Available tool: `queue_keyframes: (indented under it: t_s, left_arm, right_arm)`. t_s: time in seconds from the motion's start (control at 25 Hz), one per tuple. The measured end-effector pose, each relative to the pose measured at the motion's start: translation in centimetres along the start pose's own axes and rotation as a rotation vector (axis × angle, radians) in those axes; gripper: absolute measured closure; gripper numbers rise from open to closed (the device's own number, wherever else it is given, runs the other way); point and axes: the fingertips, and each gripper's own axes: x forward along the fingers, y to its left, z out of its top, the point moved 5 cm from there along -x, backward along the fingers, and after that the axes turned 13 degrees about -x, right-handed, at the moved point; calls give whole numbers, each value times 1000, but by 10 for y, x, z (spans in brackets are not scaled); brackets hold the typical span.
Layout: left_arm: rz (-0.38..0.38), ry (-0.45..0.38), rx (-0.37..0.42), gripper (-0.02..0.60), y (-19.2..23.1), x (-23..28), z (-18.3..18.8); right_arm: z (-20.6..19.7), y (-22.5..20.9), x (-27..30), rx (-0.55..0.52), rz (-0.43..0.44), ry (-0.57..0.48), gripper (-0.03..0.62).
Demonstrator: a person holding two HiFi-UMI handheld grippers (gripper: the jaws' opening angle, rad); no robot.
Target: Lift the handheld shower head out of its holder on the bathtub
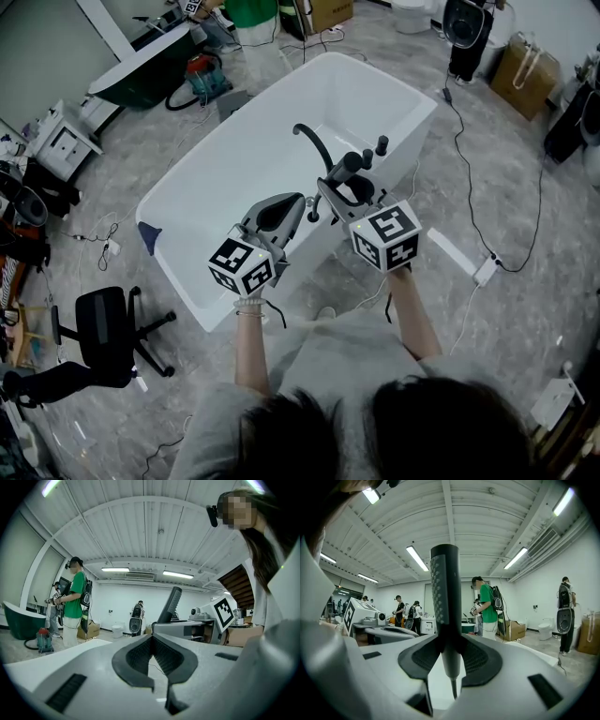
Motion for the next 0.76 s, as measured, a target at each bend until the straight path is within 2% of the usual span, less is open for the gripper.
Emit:
queue_keyframes:
  t_s: [0.76]
  left_arm:
    - [-20,22,-30,577,5,3,-5]
  right_arm:
    - [-6,1,4,25,9,-8,462]
